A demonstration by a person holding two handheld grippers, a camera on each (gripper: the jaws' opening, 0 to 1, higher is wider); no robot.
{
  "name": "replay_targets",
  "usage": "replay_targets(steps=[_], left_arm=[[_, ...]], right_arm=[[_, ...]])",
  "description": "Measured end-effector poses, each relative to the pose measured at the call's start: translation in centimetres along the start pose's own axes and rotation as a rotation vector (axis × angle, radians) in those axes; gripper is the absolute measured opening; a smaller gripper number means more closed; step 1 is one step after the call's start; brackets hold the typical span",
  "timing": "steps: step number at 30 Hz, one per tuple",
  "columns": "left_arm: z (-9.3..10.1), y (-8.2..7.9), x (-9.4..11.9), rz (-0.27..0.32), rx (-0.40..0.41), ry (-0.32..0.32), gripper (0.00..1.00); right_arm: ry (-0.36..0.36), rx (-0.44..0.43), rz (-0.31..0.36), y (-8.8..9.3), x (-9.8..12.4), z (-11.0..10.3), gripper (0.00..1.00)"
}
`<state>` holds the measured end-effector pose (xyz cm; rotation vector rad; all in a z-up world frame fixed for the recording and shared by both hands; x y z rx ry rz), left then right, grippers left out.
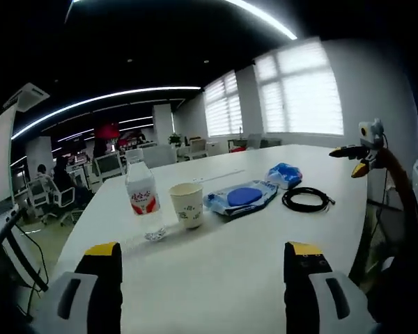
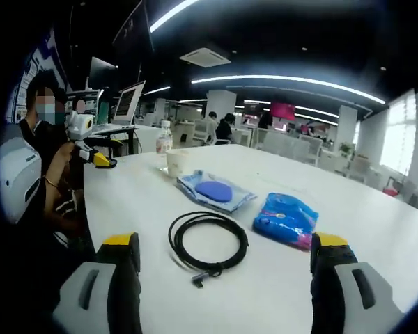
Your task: Arrange the tabletop items into an orderly group along one side of the table until the central work area is clear of visible clutter.
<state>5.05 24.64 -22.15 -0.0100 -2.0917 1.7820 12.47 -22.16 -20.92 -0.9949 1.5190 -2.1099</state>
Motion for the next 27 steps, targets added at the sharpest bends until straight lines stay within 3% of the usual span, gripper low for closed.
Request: replay_targets(steps=[6, 16, 19, 22, 27], left_arm=[[-0.5, 0.4, 1.7, 0.026, 0.027, -0.014, 0.96], [-0.1, 1.8, 3.1, -0.011, 0.025, -0.033, 0.99], [-0.1, 1.9, 3.4, 0.011, 0.044, -0.056, 1.00], [0.3, 2.2, 3.5, 0.032, 0.075, -0.029, 1.00], [0.7, 2.6, 3.4, 0.053, 0.100, -0.034, 1.00]], right_arm=[[-0.008, -0.031, -0.019, 0.8, 0.7, -0.1, 0.99], [0.041, -0.088, -0.054, 2.4, 1.4, -1.1, 1.00], [0.085, -0.068, -0.072, 2.9, 1.7, -1.2, 1.00], [0.130, -0.019, -0.099, 3.2, 1.9, -1.1, 1.00], [0.123, -0.021, -0.078, 3.0, 2.0, -1.8, 1.00]])
Point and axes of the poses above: the point that each gripper's makers call its tool centre point, and the gripper's own axes: x roughly backward along the fingers, z roughly to its right, y roughly out of its underside, the point moved 7 cm from there along x, roughly backward along the fingers, and after that the axes turned 2 degrees about -z, right-handed, at the moved point
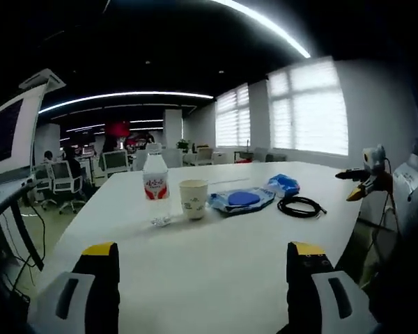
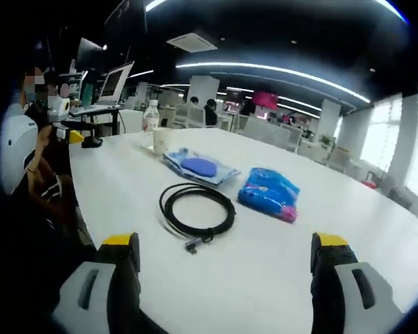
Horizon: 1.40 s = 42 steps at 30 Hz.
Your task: Arrange the tabletop items into an orderly group along one side of the table until the central work area is clear of visible clutter.
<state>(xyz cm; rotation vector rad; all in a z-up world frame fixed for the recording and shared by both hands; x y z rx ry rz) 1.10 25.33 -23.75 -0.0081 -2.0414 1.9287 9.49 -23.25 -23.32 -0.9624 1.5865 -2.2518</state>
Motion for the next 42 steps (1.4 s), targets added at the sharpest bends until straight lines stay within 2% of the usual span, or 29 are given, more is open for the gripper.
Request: replay_targets(steps=[3, 8, 16, 26, 42], left_arm=[[0.4, 0.1, -0.3, -0.015, -0.009, 0.010, 1.00], [0.9, 0.6, -0.8, -0.063, -0.050, 0.009, 1.00], [1.4, 0.6, -1.3, -0.066, -0.046, 0.029, 1.00], [2.1, 0.1, -1.6, -0.062, -0.049, 0.040, 1.00], [2.4, -0.4, -1.7, -0.068, -0.064, 0.043, 1.00]], right_arm=[[-0.035, -0.031, 0.031, -0.2, 0.1, -0.4, 1.00], [-0.023, -0.033, 0.021, 0.1, 0.0, -0.3, 1.00], [-0.020, -0.049, 0.003, 0.8, 0.1, -0.2, 0.99], [-0.017, -0.021, -0.022, 1.4, -0.1, -0.5, 0.97], [-0.016, -0.033, -0.009, 1.2, 0.2, -0.2, 0.95]])
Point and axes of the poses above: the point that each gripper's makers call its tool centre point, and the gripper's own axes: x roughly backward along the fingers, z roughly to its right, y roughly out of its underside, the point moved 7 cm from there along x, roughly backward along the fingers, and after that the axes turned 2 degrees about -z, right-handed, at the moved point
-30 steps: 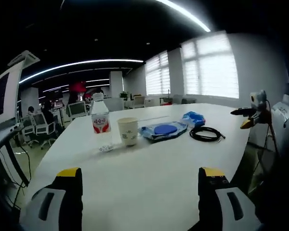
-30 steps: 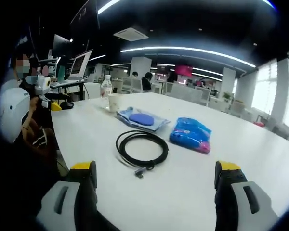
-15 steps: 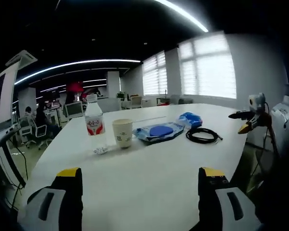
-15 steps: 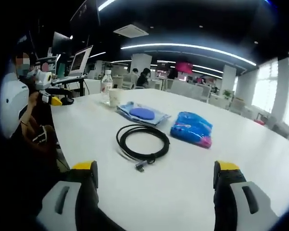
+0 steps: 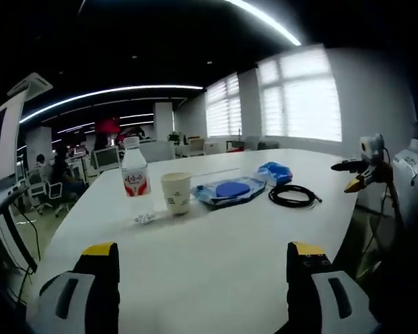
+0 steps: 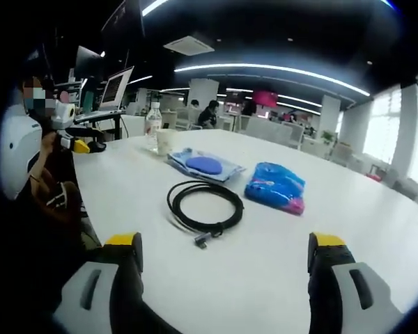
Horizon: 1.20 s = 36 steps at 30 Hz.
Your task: Arrange the tabletop items into an orderly group along one side of the table until the central work area is clear of visible clutter.
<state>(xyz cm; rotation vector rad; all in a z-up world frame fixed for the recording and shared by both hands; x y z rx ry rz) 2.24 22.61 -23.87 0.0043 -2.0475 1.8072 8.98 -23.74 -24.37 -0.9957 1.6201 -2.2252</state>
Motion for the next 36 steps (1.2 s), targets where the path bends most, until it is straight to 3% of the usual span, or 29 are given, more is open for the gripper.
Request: replay_targets(steps=[36], left_arm=[[0.45, 0.15, 0.21, -0.003, -0.012, 0.007, 1.00]], right_arm=[[0.030, 0.013, -0.009, -0.03, 0.39, 0.21, 0.94]])
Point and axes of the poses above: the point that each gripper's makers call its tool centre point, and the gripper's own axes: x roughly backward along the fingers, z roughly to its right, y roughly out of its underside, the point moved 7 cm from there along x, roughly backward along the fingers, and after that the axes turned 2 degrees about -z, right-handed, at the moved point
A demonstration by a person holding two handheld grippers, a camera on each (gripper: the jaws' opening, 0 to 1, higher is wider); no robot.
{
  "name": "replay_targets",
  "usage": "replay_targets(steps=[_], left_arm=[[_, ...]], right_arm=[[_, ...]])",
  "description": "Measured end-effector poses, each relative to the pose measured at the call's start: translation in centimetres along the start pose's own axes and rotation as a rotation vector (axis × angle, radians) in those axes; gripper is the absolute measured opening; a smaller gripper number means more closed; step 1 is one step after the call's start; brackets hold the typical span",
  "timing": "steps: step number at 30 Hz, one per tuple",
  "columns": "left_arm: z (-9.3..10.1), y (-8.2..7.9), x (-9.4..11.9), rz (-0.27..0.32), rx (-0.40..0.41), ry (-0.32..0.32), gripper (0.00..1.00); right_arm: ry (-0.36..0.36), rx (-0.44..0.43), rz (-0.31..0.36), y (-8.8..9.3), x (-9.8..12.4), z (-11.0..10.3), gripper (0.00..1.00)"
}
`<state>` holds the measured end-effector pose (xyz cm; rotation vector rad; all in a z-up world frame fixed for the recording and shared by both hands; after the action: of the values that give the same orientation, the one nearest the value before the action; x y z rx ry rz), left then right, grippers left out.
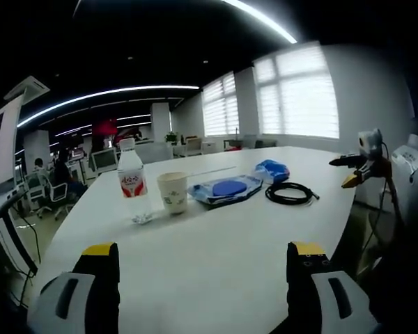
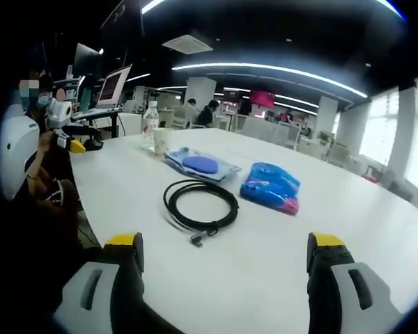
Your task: Arrange the tabletop items into an orderly group along one side of the table until the central work area is clear of visible clutter.
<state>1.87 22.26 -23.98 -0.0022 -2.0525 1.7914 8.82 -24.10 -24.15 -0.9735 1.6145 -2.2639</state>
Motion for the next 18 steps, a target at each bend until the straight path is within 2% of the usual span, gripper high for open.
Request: replay_targets(steps=[18], left_arm=[[-0.29, 0.25, 0.41, -0.008, 0.000, -0.011, 1.00]], right_arm=[[0.001, -0.002, -0.007, 0.11, 0.05, -0.35, 0.93]])
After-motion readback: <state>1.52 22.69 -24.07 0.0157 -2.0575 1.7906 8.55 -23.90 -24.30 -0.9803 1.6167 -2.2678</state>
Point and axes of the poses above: the point that each gripper's makers call its tool centre point, and the gripper's own axes: x roughly backward along the fingers, z roughly to its right, y roughly out of its underside, the point moved 7 cm from there along x, roughly backward along the fingers, and after that the axes turned 2 degrees about -z, right-handed, at the moved point
